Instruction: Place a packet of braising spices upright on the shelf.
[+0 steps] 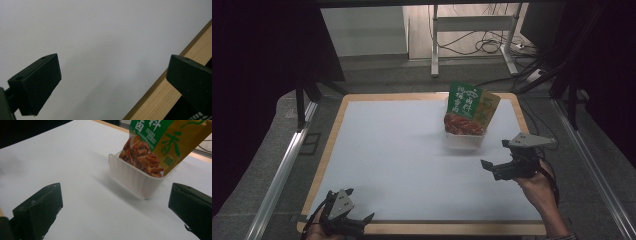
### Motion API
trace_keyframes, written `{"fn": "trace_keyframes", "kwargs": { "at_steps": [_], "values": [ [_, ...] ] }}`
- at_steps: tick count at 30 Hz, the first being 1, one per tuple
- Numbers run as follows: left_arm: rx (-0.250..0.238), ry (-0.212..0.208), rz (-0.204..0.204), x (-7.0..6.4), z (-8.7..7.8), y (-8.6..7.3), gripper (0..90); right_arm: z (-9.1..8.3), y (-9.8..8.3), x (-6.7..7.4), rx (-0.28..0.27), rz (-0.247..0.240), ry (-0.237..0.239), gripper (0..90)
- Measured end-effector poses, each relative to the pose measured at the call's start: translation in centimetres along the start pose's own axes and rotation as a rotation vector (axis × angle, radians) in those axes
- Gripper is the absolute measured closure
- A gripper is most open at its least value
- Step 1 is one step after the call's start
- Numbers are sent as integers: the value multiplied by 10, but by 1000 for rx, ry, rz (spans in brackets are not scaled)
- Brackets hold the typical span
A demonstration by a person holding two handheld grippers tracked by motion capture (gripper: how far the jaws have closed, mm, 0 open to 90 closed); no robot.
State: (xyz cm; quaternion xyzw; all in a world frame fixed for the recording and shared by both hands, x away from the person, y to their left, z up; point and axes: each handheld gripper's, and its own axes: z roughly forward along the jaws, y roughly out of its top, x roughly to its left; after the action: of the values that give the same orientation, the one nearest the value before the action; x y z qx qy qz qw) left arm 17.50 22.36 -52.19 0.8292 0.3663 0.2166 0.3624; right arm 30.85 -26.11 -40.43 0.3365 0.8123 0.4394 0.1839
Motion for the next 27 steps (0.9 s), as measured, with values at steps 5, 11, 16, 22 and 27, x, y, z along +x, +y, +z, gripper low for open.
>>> {"fn": "trace_keyframes", "kwargs": {
  "at_steps": [5,11,16,22,27],
  "values": [
    [0,1,2,0,0,0,0,-4,-6,5,-1,-1,3,0],
    [-1,1,0,0,0,0,0,-10,-15,14,2,-7,9,0],
    [-2,2,-5,0,0,0,0,-14,-24,23,-6,-9,13,0],
    [-6,-1,-15,1,0,0,0,-18,-32,28,-10,-3,12,0],
    [-19,-4,-43,4,-2,-1,0,-20,-42,34,-14,15,10,0]
  ]
}}
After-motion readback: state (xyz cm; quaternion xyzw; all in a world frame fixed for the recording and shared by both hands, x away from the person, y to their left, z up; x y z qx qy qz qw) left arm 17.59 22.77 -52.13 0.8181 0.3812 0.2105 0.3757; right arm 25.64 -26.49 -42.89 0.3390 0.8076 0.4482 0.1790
